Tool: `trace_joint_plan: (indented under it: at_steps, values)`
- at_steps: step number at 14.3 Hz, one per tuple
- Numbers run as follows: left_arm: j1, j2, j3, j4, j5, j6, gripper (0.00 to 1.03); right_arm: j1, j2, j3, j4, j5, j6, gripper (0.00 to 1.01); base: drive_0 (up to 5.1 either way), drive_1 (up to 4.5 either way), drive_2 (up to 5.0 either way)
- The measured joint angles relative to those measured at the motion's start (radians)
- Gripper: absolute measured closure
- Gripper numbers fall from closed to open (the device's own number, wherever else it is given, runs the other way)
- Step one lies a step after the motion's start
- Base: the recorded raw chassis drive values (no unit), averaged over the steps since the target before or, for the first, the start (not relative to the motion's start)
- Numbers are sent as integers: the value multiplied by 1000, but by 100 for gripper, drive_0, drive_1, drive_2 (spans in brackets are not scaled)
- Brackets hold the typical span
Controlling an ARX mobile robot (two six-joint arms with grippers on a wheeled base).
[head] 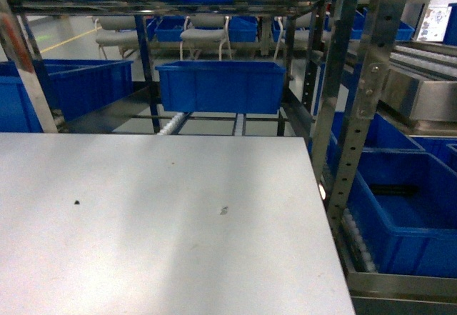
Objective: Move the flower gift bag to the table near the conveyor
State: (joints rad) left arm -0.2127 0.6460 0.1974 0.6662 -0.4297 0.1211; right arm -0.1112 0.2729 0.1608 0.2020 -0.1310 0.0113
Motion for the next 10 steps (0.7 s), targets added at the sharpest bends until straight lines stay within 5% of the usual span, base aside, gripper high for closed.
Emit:
trace_joint_plan:
  at_steps: [10]
  values:
    - [0, 0, 0, 2, 0, 0, 101, 0, 0, 0, 5, 0, 0, 99, -494, 247, 247]
